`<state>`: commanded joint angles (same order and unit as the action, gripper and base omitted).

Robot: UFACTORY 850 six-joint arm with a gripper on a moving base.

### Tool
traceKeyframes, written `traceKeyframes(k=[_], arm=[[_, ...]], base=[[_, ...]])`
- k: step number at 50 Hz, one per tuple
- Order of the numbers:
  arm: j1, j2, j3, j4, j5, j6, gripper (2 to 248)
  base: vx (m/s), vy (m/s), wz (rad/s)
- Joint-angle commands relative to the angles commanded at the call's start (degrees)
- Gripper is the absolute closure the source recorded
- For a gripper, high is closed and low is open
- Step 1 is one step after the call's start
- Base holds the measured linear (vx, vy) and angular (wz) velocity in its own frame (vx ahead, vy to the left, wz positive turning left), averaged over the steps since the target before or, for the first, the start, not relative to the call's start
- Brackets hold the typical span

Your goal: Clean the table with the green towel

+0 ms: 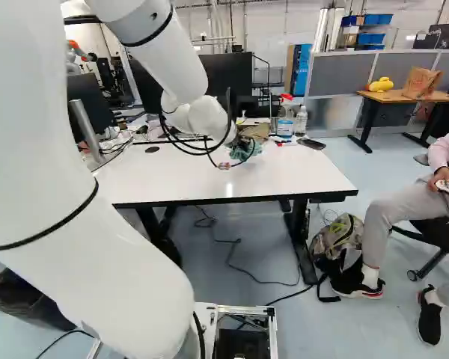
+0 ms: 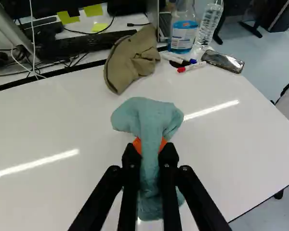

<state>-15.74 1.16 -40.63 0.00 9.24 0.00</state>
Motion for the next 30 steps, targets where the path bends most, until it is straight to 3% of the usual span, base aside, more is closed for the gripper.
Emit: traceKeyframes(k=[30], arm=[[-3.3,-7.4,-8.7,0.0,0.0,0.0,200]], base=[[0.0,0.0,0.0]])
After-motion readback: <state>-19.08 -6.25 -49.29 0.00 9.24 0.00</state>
